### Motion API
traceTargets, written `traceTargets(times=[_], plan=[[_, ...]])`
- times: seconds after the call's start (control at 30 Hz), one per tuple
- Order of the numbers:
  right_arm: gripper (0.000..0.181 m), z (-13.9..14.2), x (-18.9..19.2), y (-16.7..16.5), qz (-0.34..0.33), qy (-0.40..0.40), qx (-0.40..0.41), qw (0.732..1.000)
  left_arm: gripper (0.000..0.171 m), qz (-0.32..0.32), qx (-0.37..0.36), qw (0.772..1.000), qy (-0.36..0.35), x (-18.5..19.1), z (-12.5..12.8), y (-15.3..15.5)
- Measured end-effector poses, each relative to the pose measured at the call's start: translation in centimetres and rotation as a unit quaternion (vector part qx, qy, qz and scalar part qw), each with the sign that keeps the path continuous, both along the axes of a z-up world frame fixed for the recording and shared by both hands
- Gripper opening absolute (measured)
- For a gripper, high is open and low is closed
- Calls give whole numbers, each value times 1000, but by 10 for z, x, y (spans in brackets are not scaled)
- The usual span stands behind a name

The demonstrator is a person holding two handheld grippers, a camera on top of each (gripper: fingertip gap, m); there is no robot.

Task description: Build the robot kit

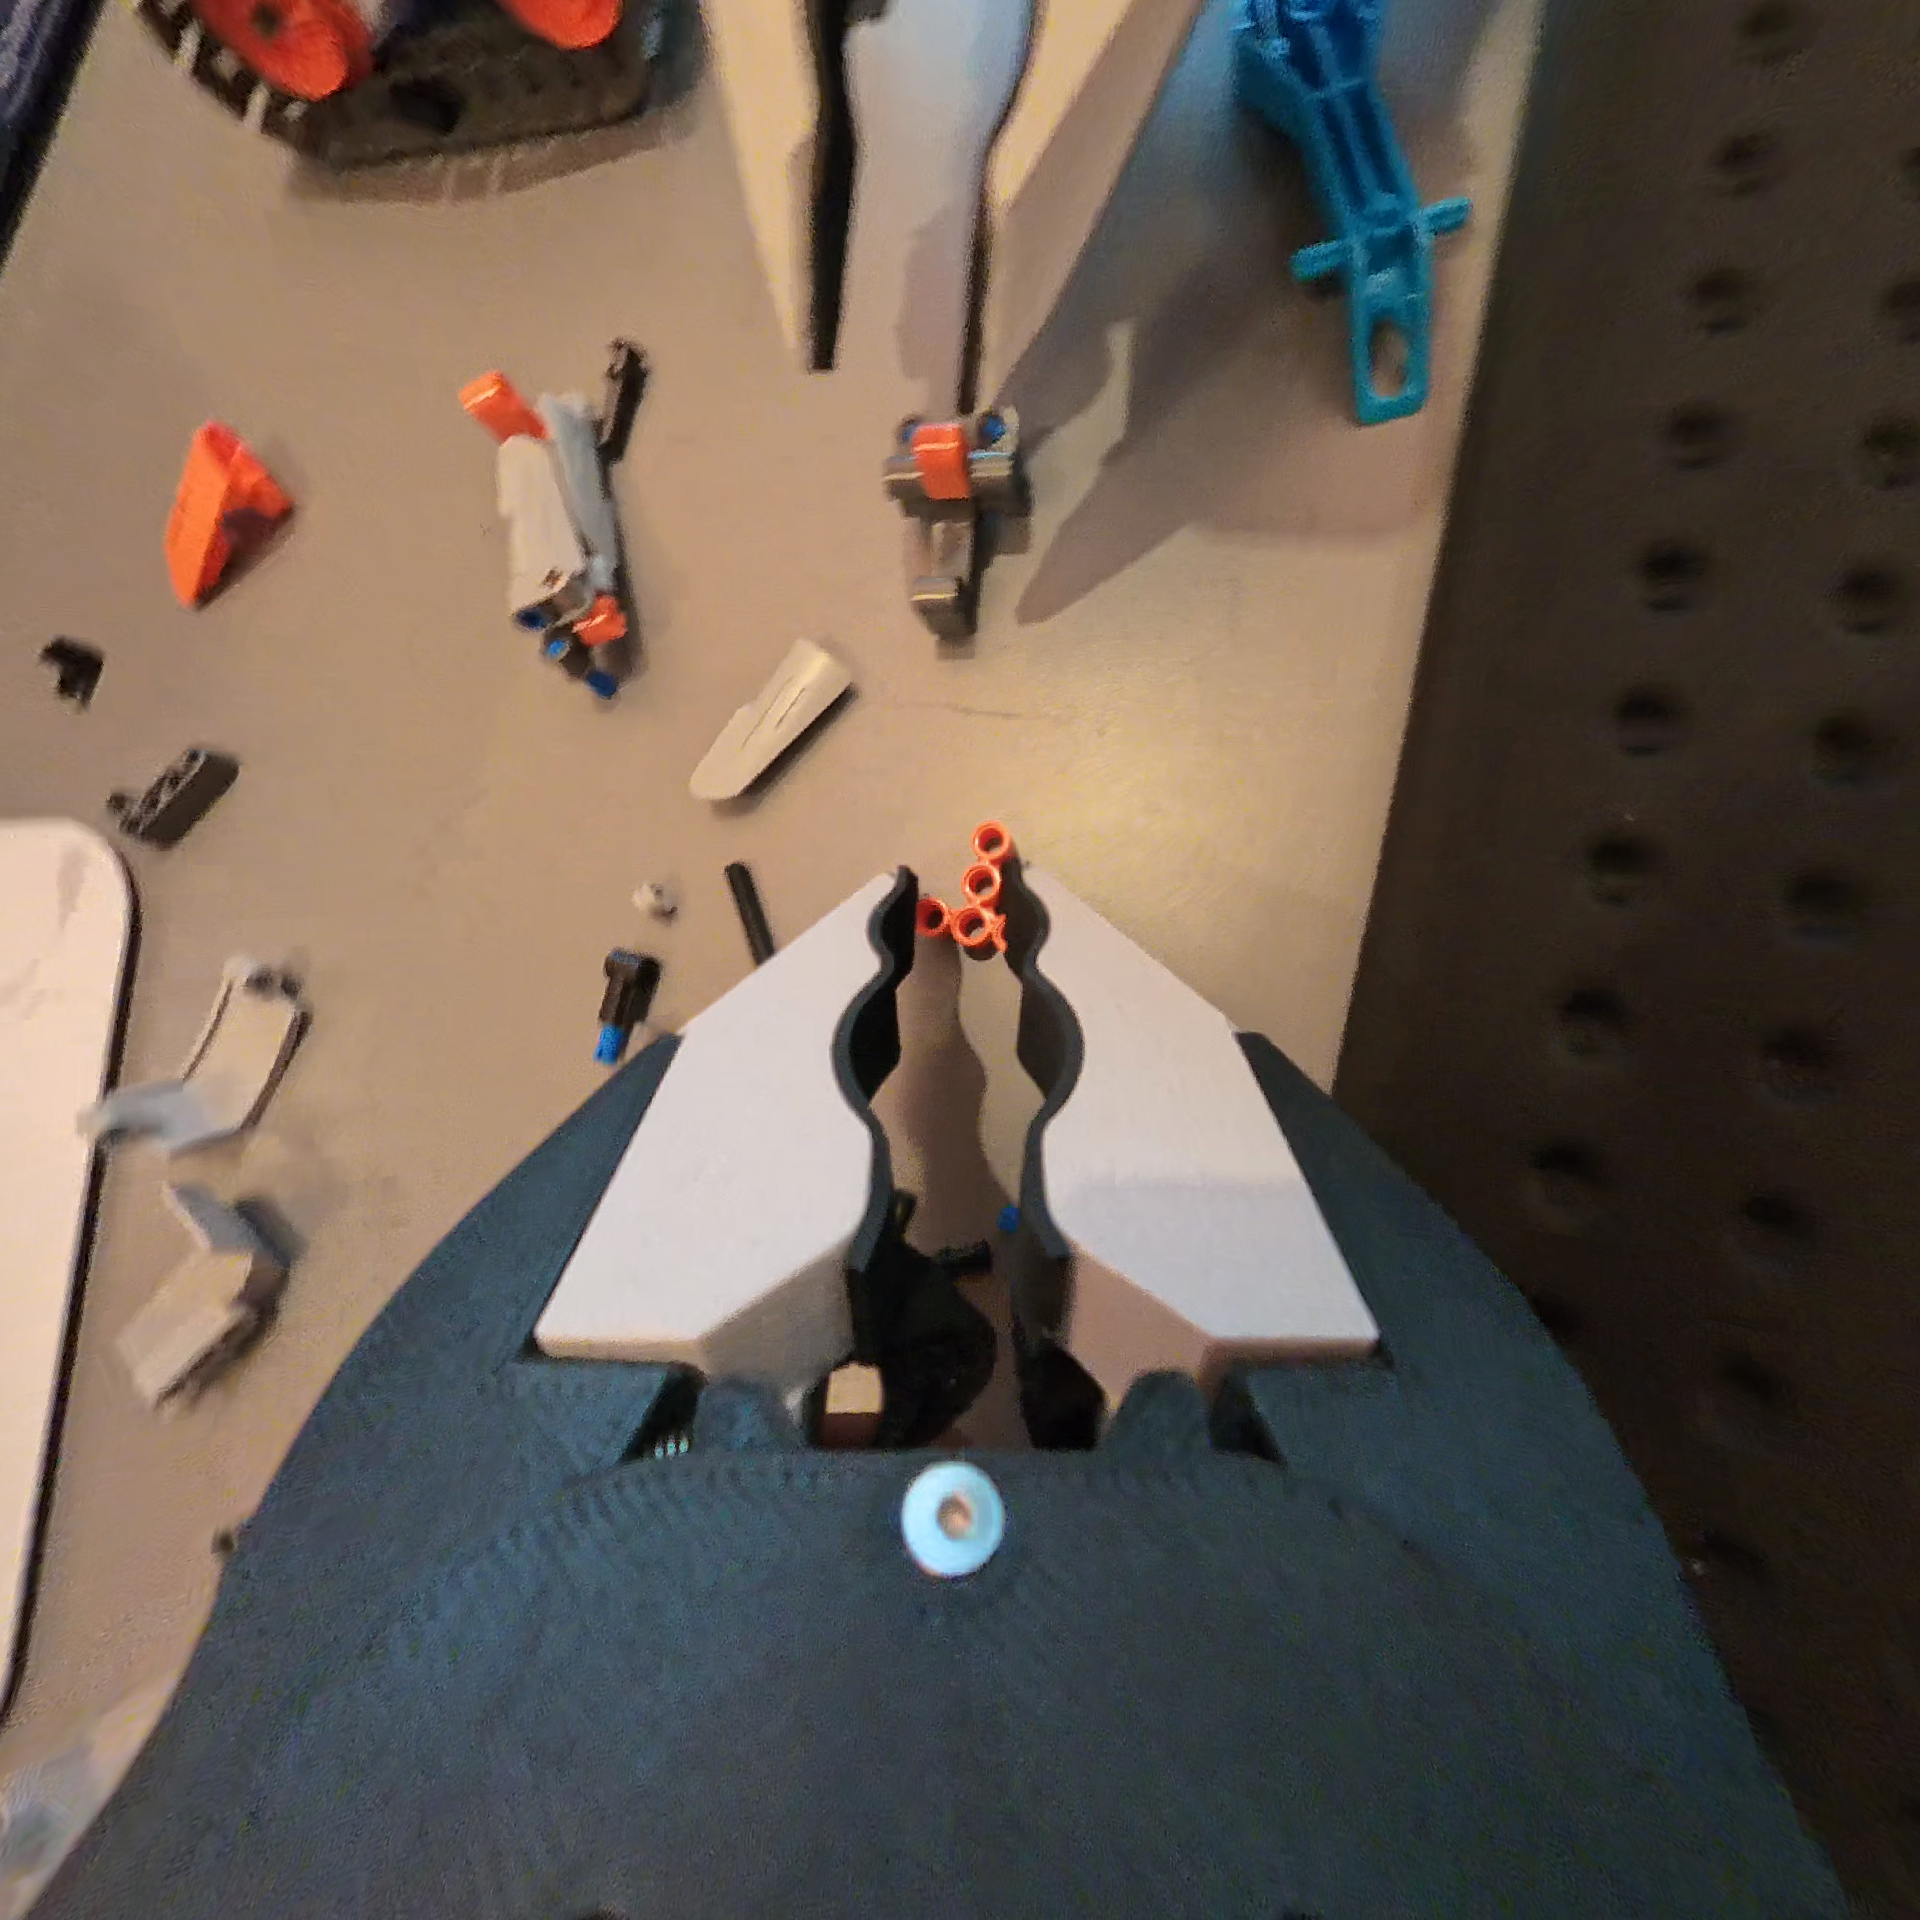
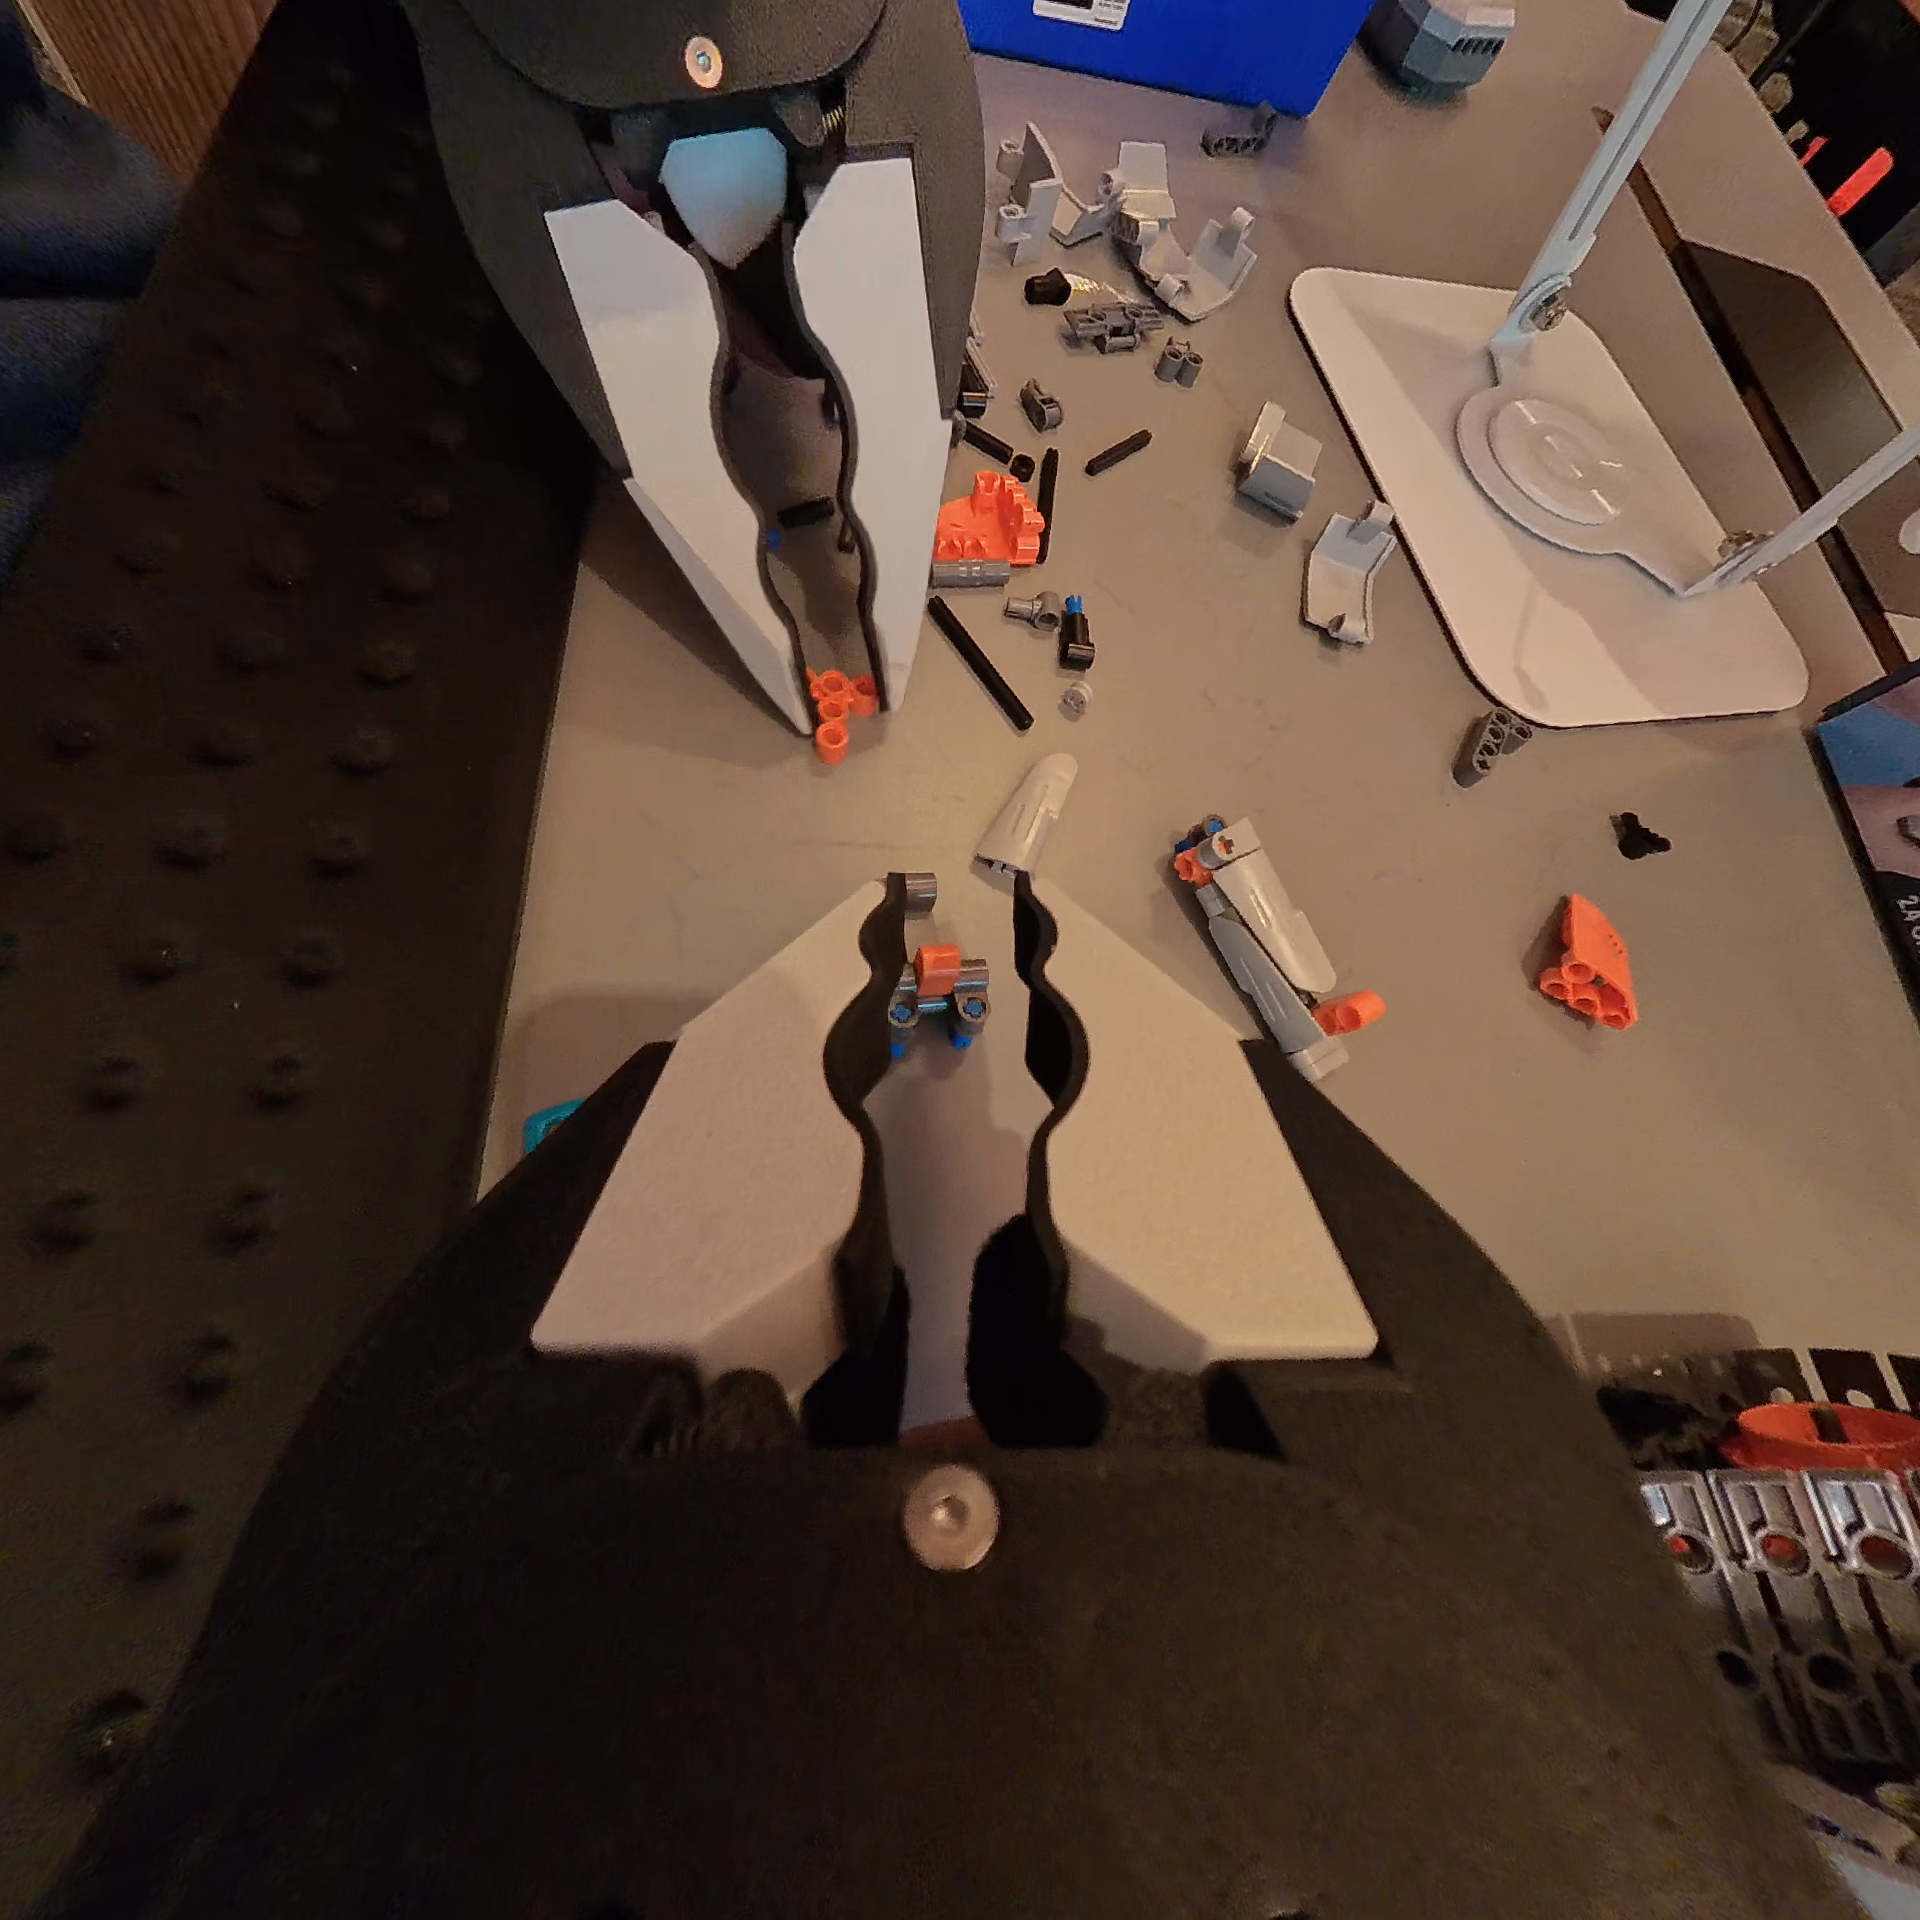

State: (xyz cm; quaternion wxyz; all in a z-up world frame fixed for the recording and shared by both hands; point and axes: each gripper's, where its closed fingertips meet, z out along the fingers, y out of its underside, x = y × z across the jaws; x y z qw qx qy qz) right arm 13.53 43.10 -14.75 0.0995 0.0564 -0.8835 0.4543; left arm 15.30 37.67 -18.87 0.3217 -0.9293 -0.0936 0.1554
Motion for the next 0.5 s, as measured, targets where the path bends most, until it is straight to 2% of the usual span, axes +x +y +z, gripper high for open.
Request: traceTargets(times=[0.07, 0.17, 0.3, 0.5], plan=[[19, 0, 0, 0, 0, 0, 0, 1000, 15, 46, 8, 999, 2, -4, 0, -5], [19, 0, 0, -1, -1, 0, -2, 1000, 16, 74, 19, 997, 5, -5, 0, -6], [19, 3, -1, -1, -4, 2, -7, 1000, 26, 58, 24, 998, 9, -2, 4, -6], [19, 6, -3, -1, -9, 4, -15, 1000, 29, 54, 52, 997, 30, -3, 27, -19]])
